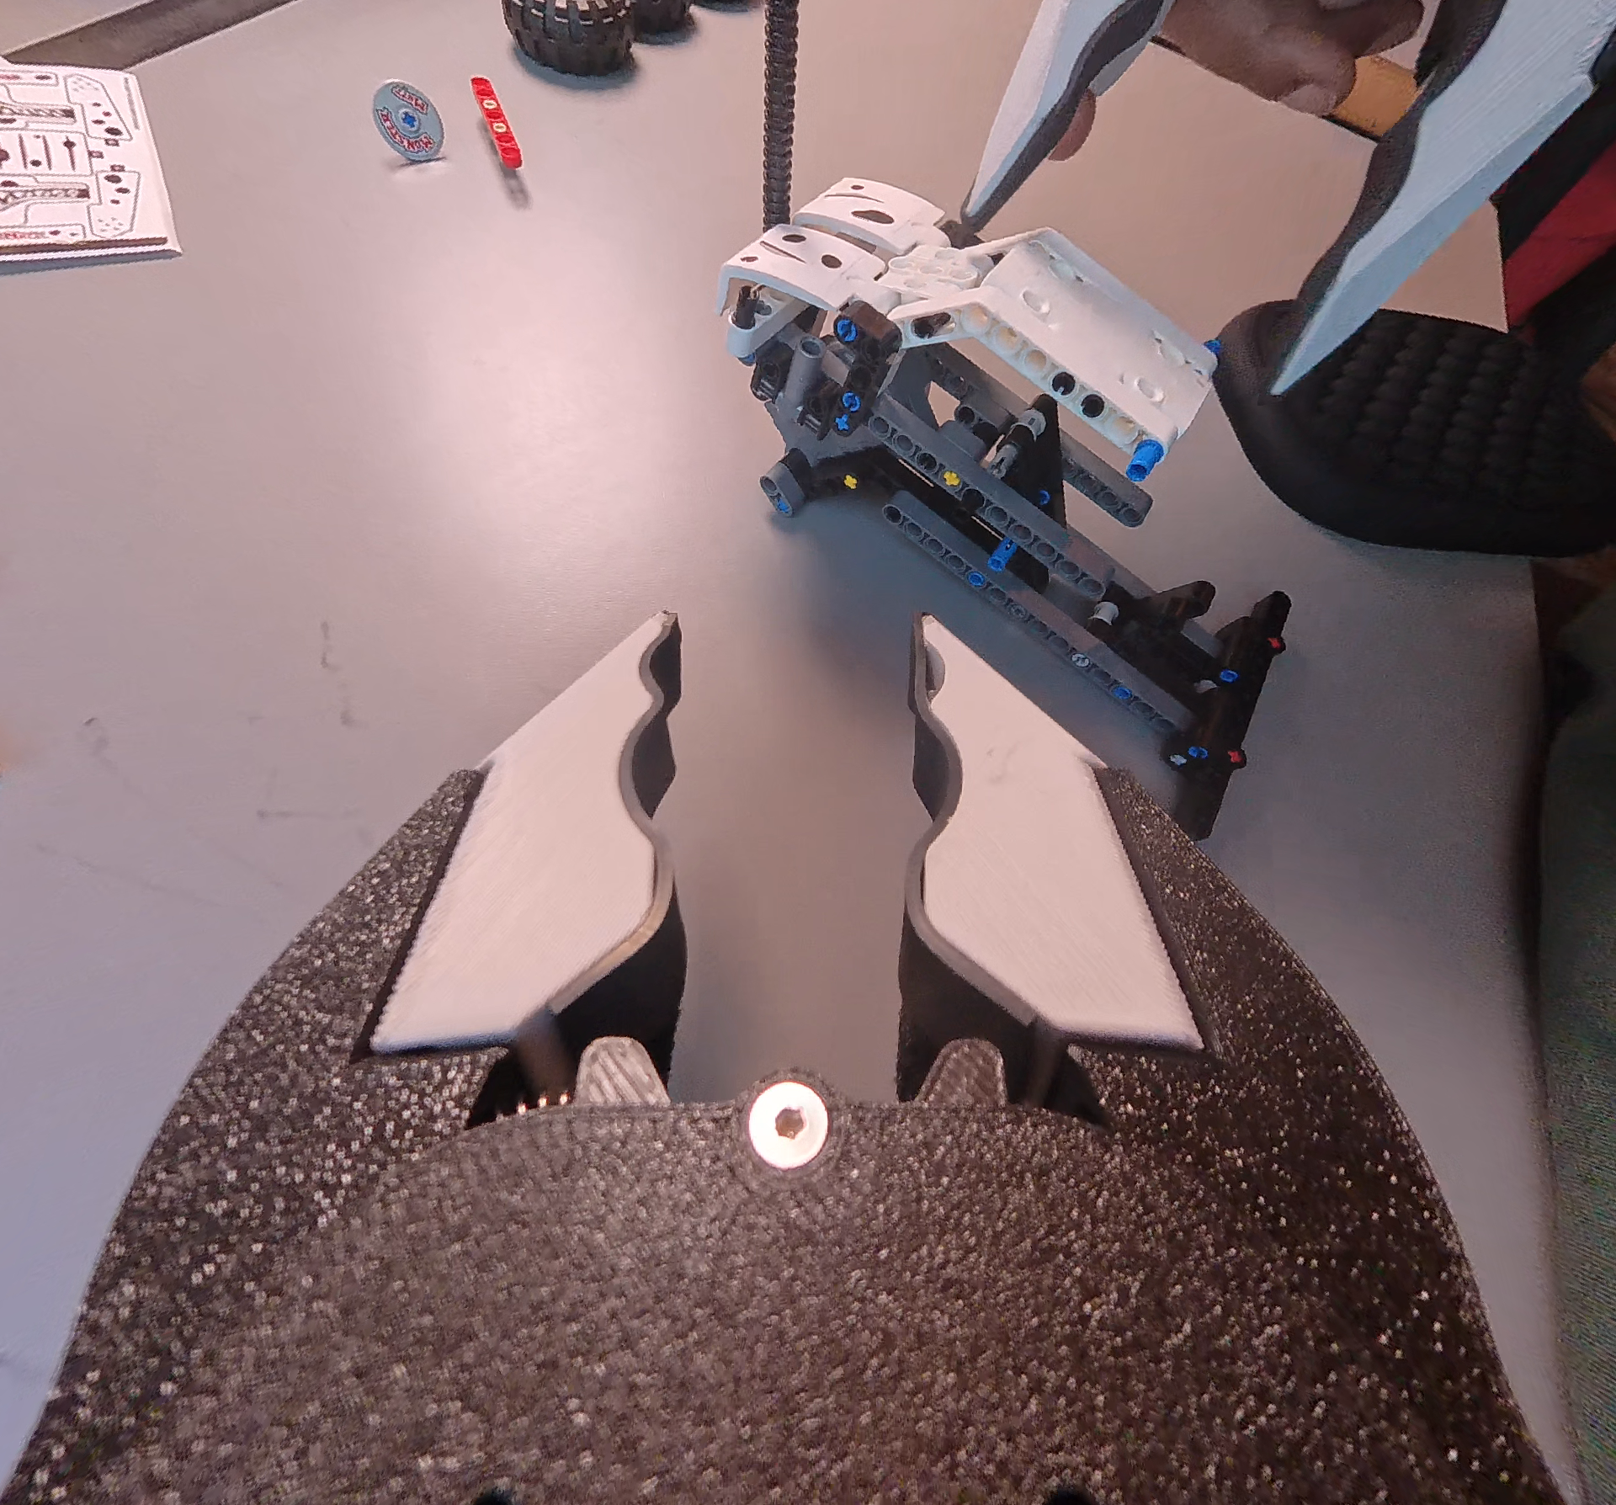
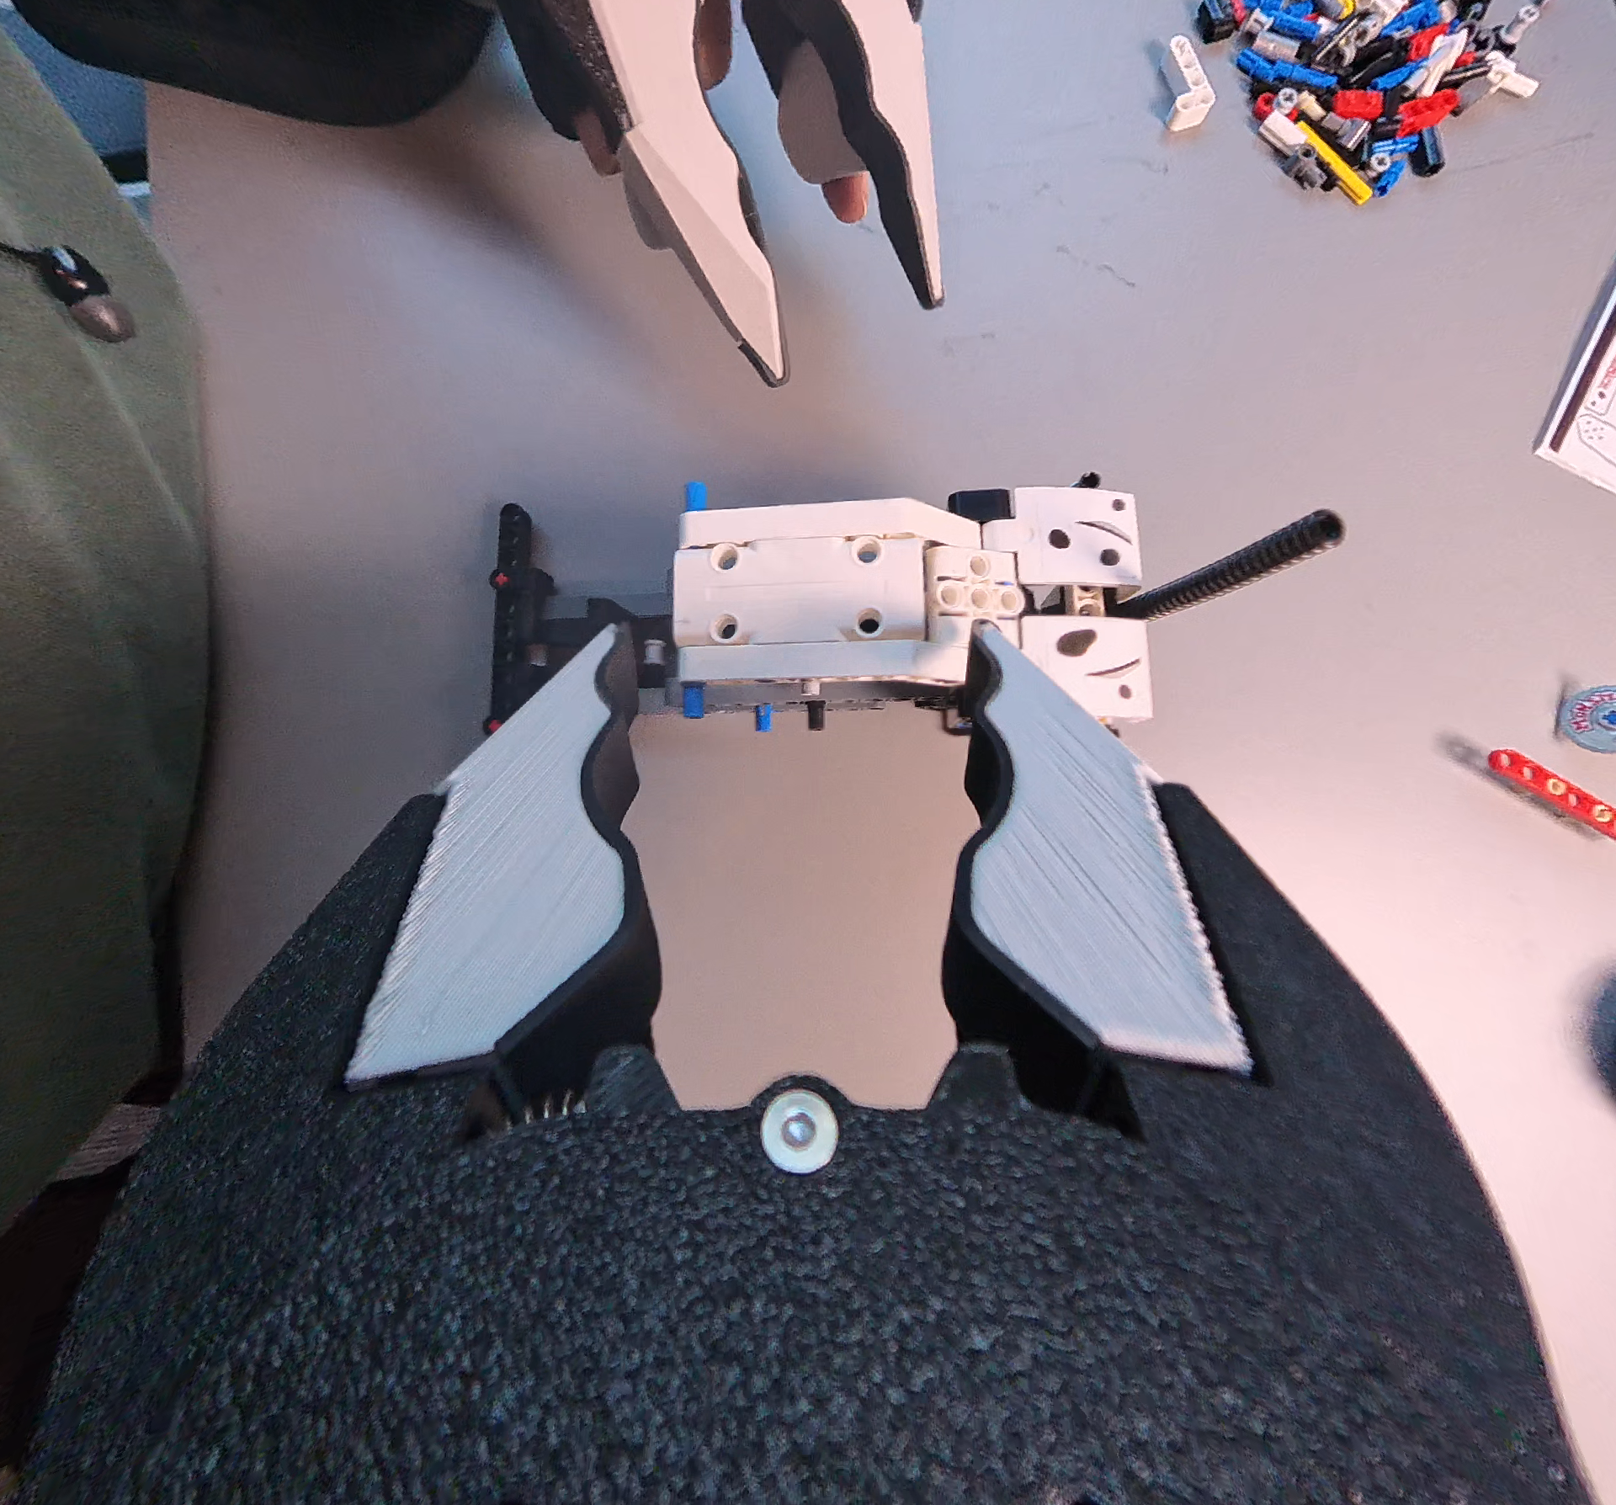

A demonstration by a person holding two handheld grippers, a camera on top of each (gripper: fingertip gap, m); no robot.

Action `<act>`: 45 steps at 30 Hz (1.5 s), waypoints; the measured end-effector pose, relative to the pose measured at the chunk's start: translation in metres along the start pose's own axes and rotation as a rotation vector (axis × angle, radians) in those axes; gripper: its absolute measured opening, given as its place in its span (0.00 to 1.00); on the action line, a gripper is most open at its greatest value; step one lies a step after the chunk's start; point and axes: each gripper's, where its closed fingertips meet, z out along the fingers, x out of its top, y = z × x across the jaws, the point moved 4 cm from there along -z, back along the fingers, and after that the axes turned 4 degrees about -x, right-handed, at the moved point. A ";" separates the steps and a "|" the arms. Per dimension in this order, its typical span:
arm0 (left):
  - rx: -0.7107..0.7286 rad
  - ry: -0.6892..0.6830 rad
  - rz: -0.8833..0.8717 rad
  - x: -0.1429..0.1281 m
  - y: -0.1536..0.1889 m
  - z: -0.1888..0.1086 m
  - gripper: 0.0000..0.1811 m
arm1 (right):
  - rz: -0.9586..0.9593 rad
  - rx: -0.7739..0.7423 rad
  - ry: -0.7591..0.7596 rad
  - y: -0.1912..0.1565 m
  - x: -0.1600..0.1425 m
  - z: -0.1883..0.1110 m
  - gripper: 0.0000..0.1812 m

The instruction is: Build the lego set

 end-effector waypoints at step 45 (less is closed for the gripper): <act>-0.114 0.019 0.106 0.004 0.028 0.006 0.26 | -0.108 -0.535 0.336 0.003 -0.001 -0.014 0.07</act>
